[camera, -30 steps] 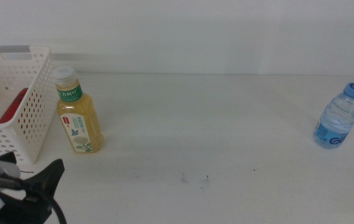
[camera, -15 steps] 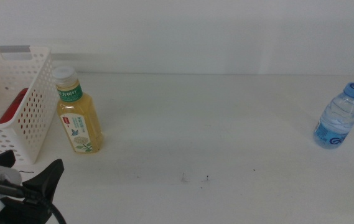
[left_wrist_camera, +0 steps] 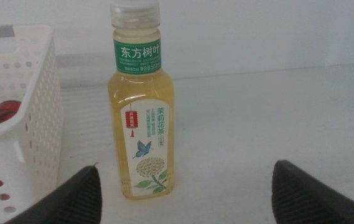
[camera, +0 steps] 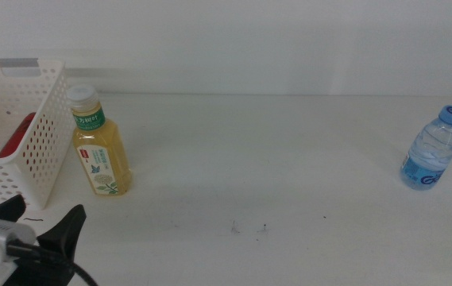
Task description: Use arms to grab the bottles and put them into the dustbin to the left of the table.
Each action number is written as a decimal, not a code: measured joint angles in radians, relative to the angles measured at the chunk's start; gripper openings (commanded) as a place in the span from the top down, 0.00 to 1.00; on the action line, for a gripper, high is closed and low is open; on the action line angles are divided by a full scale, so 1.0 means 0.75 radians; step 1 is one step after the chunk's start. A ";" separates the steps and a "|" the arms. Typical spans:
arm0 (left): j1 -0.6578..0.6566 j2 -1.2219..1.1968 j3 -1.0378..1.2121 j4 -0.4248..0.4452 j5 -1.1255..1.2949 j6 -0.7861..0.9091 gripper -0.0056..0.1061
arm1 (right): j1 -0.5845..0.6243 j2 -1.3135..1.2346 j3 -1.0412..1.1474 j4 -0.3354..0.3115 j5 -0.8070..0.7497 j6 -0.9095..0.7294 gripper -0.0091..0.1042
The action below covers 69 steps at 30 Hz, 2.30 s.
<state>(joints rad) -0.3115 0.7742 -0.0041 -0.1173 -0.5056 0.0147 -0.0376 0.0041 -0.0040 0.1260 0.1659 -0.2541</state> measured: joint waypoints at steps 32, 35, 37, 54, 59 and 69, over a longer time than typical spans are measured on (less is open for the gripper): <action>0.118 1.081 -0.279 0.065 -0.675 -0.054 0.11 | 0.000 0.000 0.000 0.000 0.000 0.000 0.10; 0.155 1.122 -0.328 0.119 -0.681 -0.071 0.11 | 0.000 0.000 0.000 0.000 0.000 0.000 0.10; 0.180 1.150 -0.361 0.156 -0.681 -0.077 0.11 | 0.000 0.000 0.000 0.000 0.000 0.000 0.10; 0.229 1.419 -0.617 0.230 -0.681 -0.114 0.11 | 0.000 0.000 0.000 0.000 0.000 0.000 0.10; 0.229 1.491 -0.682 0.230 -0.681 -0.117 0.11 | 0.000 0.000 0.000 0.000 0.000 0.000 0.10; 0.229 1.621 -0.739 0.204 -0.787 -0.119 0.11 | 0.000 0.000 0.000 0.000 0.000 0.000 0.10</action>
<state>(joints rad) -0.1396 1.9902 -0.5585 0.0358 -1.0958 -0.0746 -0.0376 0.0041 -0.0040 0.1260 0.1659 -0.2541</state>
